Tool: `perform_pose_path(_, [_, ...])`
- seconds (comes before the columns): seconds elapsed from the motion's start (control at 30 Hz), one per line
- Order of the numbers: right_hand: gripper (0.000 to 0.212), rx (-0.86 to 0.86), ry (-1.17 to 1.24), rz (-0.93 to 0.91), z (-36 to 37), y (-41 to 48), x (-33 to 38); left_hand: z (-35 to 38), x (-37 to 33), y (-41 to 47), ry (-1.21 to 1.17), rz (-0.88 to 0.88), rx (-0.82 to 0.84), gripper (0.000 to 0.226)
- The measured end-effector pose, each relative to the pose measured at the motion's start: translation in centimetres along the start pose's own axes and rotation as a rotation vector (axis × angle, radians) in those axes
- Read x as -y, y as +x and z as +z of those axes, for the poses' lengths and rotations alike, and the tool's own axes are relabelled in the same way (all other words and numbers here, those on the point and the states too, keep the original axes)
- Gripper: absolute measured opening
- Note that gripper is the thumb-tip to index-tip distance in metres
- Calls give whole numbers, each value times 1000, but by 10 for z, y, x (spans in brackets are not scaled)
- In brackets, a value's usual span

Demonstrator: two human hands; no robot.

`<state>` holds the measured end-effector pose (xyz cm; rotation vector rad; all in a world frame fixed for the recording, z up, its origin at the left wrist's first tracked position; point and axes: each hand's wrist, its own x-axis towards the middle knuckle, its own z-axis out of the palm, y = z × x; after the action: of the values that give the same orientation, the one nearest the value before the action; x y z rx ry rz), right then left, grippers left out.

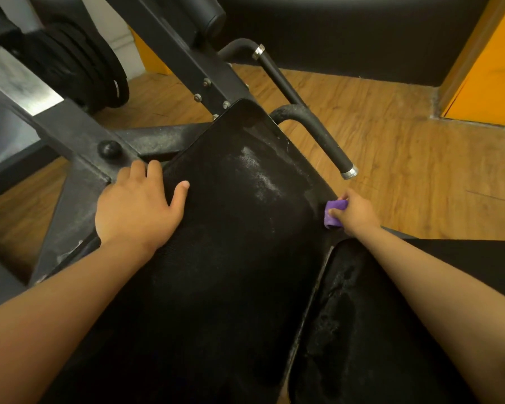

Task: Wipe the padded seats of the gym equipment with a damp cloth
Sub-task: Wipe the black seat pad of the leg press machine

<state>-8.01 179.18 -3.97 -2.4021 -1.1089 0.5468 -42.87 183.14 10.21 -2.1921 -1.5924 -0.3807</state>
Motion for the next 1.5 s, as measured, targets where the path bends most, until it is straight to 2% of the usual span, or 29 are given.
perform_pose_path(0.1, [31, 73, -149, 137, -7, 1, 5, 0, 0, 0, -4, 2, 1, 51])
perform_pose_path(0.17, [31, 165, -133, 199, -13, 1, 12, 0, 0, 0, -6, 7, 1, 51])
perform_pose_path(0.27, [31, 337, -198, 203, -18, -1, 20, 0, -1, 0, -9, 5, -3, 51])
perform_pose_path(0.43, [41, 276, -214, 208, -15, -3, 8, 0, 0, 0, -13, 11, -1, 50])
perform_pose_path(0.5, [37, 294, -186, 246, -14, -2, 3, 0, 0, 0, -17, 14, -3, 50])
perform_pose_path(0.6, [20, 336, 89, 296, -16, -1, -1, 0, 0, 0, -13, 15, -7, 50])
perform_pose_path(0.67, [25, 333, 340, 261, -22, -5, 3, 1, 1, 1, -14, 13, -7, 51])
perform_pose_path(0.77, [30, 426, 660, 180, -27, -11, 15, 2, 1, 1, -13, 18, -13, 52])
perform_pose_path(0.83, [35, 445, 783, 137, -28, -10, 23, 2, 0, 0, -9, 16, -11, 52])
perform_pose_path(0.93, [29, 309, 613, 81, -22, -7, 26, 3, 0, 1, 1, 9, -9, 52])
perform_pose_path(1.0, [36, 183, 429, 139, -17, -3, 18, 3, 1, 1, 0, 5, -8, 52])
perform_pose_path(1.07, [45, 137, 235, 240, -11, 1, 9, 3, 1, 1, 4, 2, -7, 52])
perform_pose_path(1.13, [31, 123, 190, 299, -7, 0, 9, 3, 0, 1, 1, 7, -9, 52])
perform_pose_path(1.2, [7, 95, 217, 243, -9, -5, 24, 4, 1, 1, 2, 9, -9, 52])
perform_pose_path(1.3, [7, 40, 353, 21, -8, -14, 57, 4, 1, 2, 8, 13, -4, 53])
perform_pose_path(1.4, [17, 95, 499, -207, -3, -26, 80, 3, 0, 1, -3, 14, -2, 53])
perform_pose_path(1.5, [21, 29, 409, -288, 2, -24, 69, 2, 0, 1, -5, 16, -7, 52])
